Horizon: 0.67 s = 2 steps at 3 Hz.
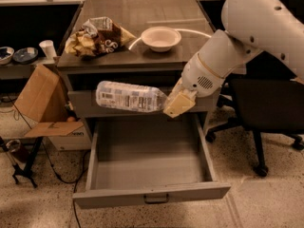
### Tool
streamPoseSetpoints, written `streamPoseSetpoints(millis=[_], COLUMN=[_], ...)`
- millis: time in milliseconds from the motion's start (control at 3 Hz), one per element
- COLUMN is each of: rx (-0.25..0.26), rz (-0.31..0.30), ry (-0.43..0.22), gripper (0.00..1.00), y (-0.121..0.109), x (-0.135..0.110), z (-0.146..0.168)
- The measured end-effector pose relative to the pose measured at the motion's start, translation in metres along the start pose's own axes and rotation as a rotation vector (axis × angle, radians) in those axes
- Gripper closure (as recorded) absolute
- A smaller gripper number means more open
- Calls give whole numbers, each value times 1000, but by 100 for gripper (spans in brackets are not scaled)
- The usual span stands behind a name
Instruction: Place blue plastic bottle into middle drawer
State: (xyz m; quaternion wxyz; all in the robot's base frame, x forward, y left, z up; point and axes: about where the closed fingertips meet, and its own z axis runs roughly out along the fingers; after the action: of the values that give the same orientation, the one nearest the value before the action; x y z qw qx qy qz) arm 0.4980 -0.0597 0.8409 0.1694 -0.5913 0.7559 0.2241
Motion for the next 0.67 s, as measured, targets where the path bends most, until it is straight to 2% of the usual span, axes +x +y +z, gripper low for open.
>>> streamPoseSetpoints(millis=[333, 667], rx=[13, -26], rz=[6, 14], ry=[-4, -11], gripper=[100, 100], y=[0, -16], x=[4, 23], z=[1, 67])
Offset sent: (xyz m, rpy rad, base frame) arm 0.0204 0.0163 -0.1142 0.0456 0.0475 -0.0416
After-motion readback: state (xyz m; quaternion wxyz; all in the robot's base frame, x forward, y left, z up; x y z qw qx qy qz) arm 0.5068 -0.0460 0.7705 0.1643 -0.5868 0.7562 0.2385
